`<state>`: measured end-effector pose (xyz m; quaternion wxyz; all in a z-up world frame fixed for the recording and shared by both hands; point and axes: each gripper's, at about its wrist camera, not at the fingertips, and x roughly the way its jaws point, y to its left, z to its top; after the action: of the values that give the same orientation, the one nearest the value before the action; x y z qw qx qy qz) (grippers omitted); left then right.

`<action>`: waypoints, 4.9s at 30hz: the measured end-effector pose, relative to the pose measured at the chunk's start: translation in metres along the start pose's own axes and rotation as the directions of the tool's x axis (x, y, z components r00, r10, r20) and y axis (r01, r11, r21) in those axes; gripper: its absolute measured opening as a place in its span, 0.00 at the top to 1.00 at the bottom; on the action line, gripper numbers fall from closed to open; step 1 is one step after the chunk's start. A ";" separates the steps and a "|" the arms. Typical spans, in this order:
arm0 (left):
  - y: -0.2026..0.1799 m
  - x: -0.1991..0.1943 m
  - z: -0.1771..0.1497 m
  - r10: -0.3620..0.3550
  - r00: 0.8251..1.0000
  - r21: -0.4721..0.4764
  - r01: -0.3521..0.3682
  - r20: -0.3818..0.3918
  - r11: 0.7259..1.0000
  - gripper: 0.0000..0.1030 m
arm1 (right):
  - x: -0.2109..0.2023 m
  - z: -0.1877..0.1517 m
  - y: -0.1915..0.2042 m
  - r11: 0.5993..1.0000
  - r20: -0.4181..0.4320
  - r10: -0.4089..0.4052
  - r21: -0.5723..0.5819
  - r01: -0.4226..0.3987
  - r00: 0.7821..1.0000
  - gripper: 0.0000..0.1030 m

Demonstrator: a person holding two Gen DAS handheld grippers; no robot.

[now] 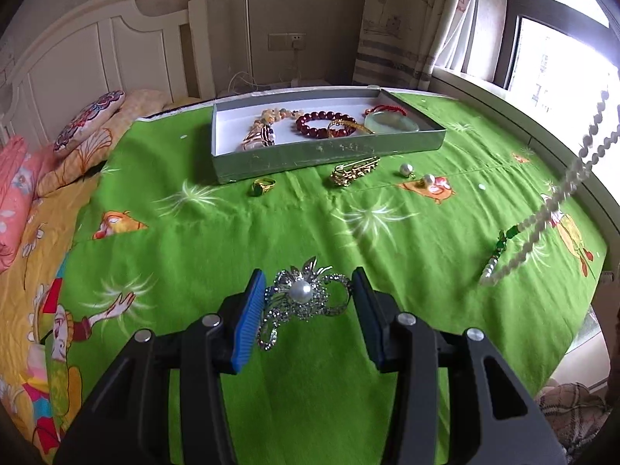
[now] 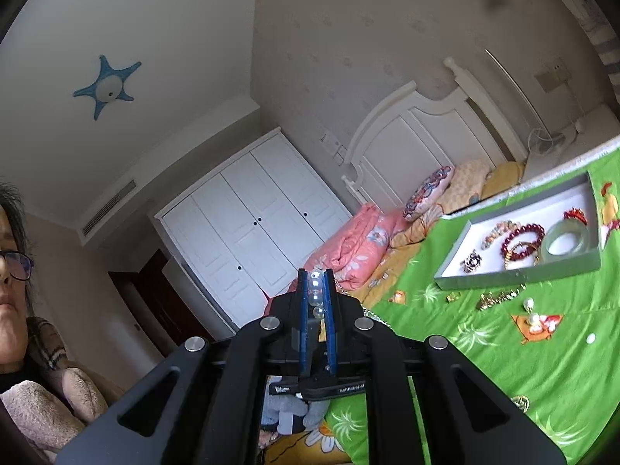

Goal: Organize jewelry
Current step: 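Hold the necklace raised with the right tool while the left carries the brooch toward the box, then lower the necklace into the box with the right tool while the left releases the brooch there, then withdraw the left tool while the right reaches the gold safety-pin brooch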

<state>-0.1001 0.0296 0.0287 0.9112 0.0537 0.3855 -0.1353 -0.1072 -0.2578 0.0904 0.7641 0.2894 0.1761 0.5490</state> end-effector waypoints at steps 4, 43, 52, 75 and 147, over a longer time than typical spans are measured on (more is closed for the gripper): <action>-0.007 -0.010 -0.009 -0.004 1.000 0.014 0.004 0.006 1.000 0.56 | 0.000 0.002 0.010 1.000 0.002 0.005 -0.016 -0.005 1.000 0.89; -0.007 -0.009 0.047 0.004 0.999 0.110 -0.010 0.053 0.994 0.56 | 0.044 0.109 0.006 0.990 0.086 -0.107 -0.087 0.115 0.991 0.89; 0.002 0.019 0.088 -0.020 0.998 0.093 0.015 0.053 0.996 0.56 | 0.064 0.139 -0.020 0.991 0.079 -0.108 -0.077 0.114 0.991 0.89; 0.041 0.112 0.151 -0.037 0.998 -0.136 0.043 0.046 0.990 0.56 | 0.168 0.188 -0.100 0.990 -0.025 -0.136 -0.052 0.134 0.990 0.89; 0.056 0.041 0.024 0.115 0.993 -0.297 -0.114 -0.015 0.948 0.02 | 0.068 -0.020 -0.048 0.586 -0.037 -0.790 -0.339 0.736 0.612 0.04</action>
<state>-0.0400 0.0696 0.0158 0.9156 -0.0621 0.3966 -0.0226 -0.0609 -0.1998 0.0480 0.9395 0.0181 0.2706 0.2095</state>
